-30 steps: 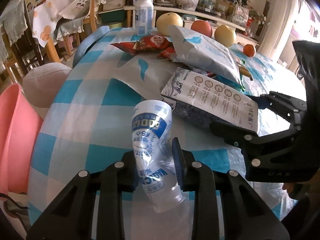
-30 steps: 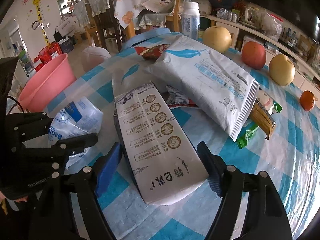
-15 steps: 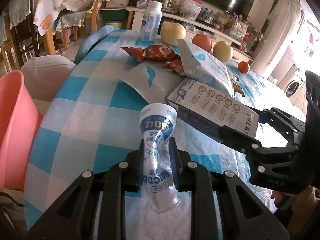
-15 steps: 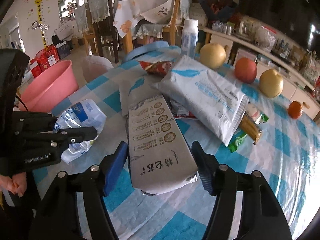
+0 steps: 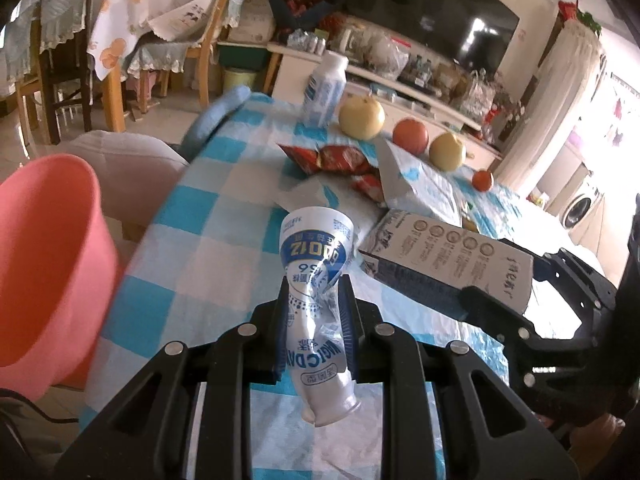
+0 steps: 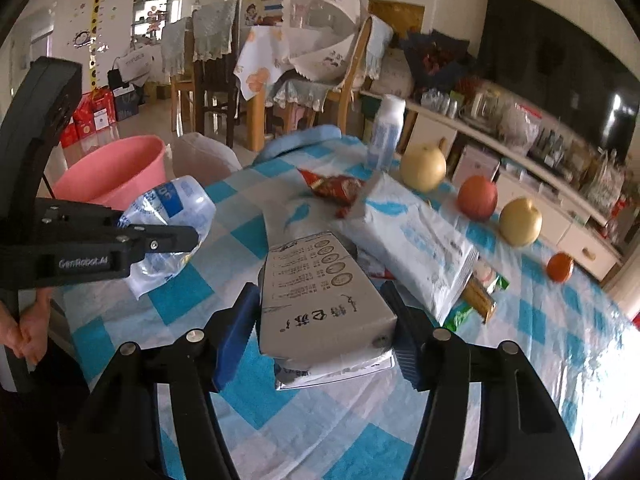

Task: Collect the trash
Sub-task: 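Carry bottle and milk box over the pink basin and open both grippers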

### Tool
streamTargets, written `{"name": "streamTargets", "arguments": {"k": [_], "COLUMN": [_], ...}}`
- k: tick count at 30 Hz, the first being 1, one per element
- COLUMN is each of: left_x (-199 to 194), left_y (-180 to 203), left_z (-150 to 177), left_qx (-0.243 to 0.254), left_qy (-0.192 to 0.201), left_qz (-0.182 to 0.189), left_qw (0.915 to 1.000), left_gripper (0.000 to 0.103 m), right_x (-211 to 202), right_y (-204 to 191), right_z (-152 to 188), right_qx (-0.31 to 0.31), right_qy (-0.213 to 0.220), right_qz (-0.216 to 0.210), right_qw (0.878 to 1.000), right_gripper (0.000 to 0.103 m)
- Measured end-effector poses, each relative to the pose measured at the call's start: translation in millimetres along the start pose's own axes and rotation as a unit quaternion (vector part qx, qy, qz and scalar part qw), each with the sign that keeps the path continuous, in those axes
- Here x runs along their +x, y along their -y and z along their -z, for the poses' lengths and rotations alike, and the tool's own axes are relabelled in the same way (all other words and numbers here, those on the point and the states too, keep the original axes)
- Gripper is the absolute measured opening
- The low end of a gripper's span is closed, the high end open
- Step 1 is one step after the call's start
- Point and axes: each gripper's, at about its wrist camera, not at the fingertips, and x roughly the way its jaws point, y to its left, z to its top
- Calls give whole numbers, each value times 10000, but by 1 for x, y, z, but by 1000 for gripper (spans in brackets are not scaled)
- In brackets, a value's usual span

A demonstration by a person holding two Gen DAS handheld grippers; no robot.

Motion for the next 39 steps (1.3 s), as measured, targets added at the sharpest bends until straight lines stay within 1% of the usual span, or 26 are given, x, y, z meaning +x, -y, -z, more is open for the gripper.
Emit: {"name": "streamTargets", "arguments": {"k": [5, 8, 11, 12, 13, 16, 21, 24, 27, 29, 30, 31, 32, 33, 34, 36, 39], "left_x": [-18, -33, -49, -54, -59, -68, -81, -86, -85, -83, -81, -80, -79, -81, -83, -83, -83], "left_y": [-19, -36, -59, -64, -71, -96, -130, -157, -177, -189, -194, -196, -197, -198, -197, -193, -184], "left_z": [-7, -13, -17, -18, -18, -21, -23, -24, -23, -23, -23, -23, -23, -23, -23, -24, -26], "left_qx": [-170, -263, -497, -518, -551, -818, -1241, -1637, -1962, -2108, -2169, -2202, -2227, -2233, -2204, -2066, -1849], "left_qy": [301, 564, 838, 918, 1001, 1136, 1318, 1378, 1339, 1207, 1136, 1118, 1121, 1154, 1220, 1314, 1414], "left_qz": [-142, -383, -511, -631, -771, -1027, -1331, -1464, -1614, -1728, -1781, -1836, -1901, -1957, -2007, -2068, -2052], "left_qw": [9993, 9973, 9939, 9924, 9905, 9848, 9744, 9658, 9579, 9545, 9531, 9515, 9496, 9479, 9467, 9473, 9506], "left_gripper": [24, 24, 24, 24, 24, 24, 24, 24, 24, 28, 36, 47, 52, 59, 66, 75, 83], "right_x": [-11, -16, -19, -19, -19, -17, 4, 19, 40, 57, 66, 72, 75, 76, 75, 69, 63], "right_y": [-16, -31, -51, -56, -65, -87, -132, -159, -182, -192, -196, -196, -195, -191, -186, -176, -159], "right_z": [-14, -23, -38, -42, -49, -65, -95, -109, -118, -118, -117, -115, -112, -109, -107, -100, -92], "right_qx": [-62, -89, -66, -40, -4, -30, -134, -275, -448, -547, -557, -516, -432, -269, -172, -70, 70], "right_qy": [213, 338, 479, 506, 564, 644, 696, 672, 597, 472, 400, 338, 278, 253, 269, 264, 175], "right_qz": [-27, -115, -341, -416, -553, -809, -1240, -1390, -1445, -1506, -1468, -1427, -1427, -1423, -1369, -1272, -1019], "right_qw": [9997, 9993, 9982, 9978, 9969, 9946, 9898, 9876, 9867, 9859, 9868, 9878, 9884, 9891, 9901, 9915, 9946], "right_gripper": [62, 62, 62, 62, 62, 62, 62, 62, 63, 64, 64, 65, 73, 80, 89, 90, 92]}}
